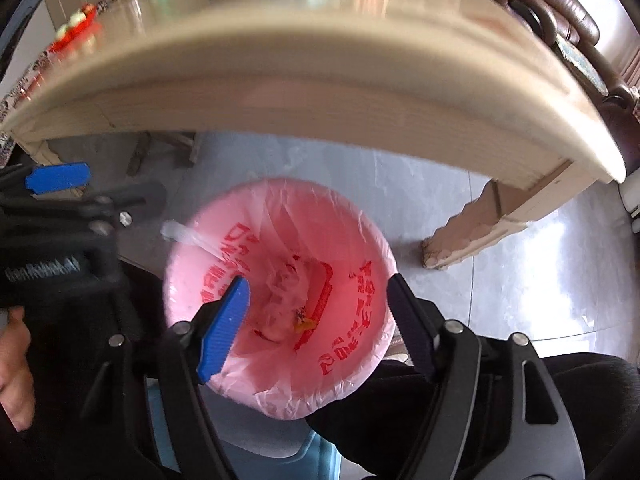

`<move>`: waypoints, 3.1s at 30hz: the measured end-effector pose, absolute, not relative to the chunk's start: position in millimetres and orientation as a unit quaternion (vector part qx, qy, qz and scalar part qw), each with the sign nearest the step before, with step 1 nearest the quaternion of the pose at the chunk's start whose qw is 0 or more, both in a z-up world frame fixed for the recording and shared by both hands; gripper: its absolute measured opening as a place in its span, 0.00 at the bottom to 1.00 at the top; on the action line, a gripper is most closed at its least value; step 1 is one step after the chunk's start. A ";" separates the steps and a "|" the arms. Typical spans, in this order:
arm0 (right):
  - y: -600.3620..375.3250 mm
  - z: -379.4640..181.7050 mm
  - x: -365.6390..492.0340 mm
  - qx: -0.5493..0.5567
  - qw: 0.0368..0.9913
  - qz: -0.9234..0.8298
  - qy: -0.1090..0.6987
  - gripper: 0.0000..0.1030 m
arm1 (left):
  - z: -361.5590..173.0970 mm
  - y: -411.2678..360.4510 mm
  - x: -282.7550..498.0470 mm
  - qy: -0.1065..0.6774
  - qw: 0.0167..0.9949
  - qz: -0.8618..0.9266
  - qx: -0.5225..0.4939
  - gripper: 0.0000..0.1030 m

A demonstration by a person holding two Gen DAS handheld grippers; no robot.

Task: Collect trash
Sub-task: 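Move both open tools back toward the trash pile on the table, then grasp the purple snack bag with the left tool while the right tool grasps the brown box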

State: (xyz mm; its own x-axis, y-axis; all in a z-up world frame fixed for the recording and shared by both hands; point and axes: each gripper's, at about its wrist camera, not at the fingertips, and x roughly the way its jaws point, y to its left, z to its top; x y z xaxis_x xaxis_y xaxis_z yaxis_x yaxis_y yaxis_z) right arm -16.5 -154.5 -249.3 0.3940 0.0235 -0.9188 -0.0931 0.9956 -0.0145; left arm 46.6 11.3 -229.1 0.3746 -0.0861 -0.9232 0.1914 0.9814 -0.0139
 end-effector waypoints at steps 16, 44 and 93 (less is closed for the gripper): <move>-157.5 -112.7 -30.7 -0.024 0.909 0.028 0.415 0.73 | -84.3 33.8 39.3 0.465 0.883 -0.054 0.029 0.92; -173.6 -3.6 14.5 -0.013 0.948 0.021 0.317 0.75 | 0.5 28.5 75.8 0.428 0.902 -0.037 0.033 0.93; -210.8 -88.8 189.7 0.025 0.927 -0.004 0.374 0.76 | -99.5 3.1 288.3 0.534 0.838 -0.076 -0.079 0.93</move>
